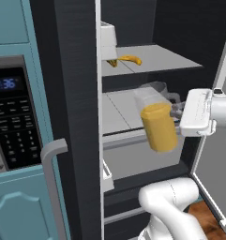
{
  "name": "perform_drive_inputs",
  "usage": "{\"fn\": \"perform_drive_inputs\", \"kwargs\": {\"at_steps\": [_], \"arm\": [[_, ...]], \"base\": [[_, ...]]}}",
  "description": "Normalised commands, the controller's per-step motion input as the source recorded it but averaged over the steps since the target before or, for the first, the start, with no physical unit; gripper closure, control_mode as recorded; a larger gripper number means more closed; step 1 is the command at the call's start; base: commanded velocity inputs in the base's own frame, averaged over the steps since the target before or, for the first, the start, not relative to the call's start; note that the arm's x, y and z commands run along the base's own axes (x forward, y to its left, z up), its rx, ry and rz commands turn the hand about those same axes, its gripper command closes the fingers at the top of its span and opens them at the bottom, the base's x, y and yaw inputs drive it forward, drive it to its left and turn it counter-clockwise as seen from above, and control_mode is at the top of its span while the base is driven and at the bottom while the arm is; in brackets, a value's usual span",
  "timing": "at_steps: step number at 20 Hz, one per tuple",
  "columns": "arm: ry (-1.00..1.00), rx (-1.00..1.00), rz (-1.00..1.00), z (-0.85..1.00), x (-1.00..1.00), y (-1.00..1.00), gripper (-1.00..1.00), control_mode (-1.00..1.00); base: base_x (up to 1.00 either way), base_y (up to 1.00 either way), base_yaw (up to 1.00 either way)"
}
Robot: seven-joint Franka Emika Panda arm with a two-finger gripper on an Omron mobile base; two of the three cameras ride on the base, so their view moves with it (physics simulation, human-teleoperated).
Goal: Move the banana and tacos from the second highest shelf to the top shelf to make space. Then, place the pitcher from the counter on the cleared second highest shelf.
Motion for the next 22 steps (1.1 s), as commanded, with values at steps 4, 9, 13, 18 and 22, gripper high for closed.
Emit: {"fn": "perform_drive_inputs", "kwargs": {"at_steps": [4, 9, 13, 18, 22], "arm": [[-0.15, 0.17, 0.07, -0.39, 0.15, 0.36, 1.0, -1.0], [-0.13, 0.15, 0.02, -0.4, 0.07, 0.32, 1.0, -1.0], [-0.02, 0.06, 0.0, -0.47, 0.03, 0.2, 1.0, -1.0], [0.0, 0.01, 0.0, -0.61, 0.05, 0.3, 1.0, -1.0], [-0.01, 0.02, 0.0, -0.55, 0.14, 0.34, 1.0, -1.0]], "base": [[0.0, 0.0, 0.0], [0.0, 0.0, 0.0], [0.0, 0.0, 0.0], [0.0, 0.0, 0.0], [0.0, 0.0, 0.0]]}}
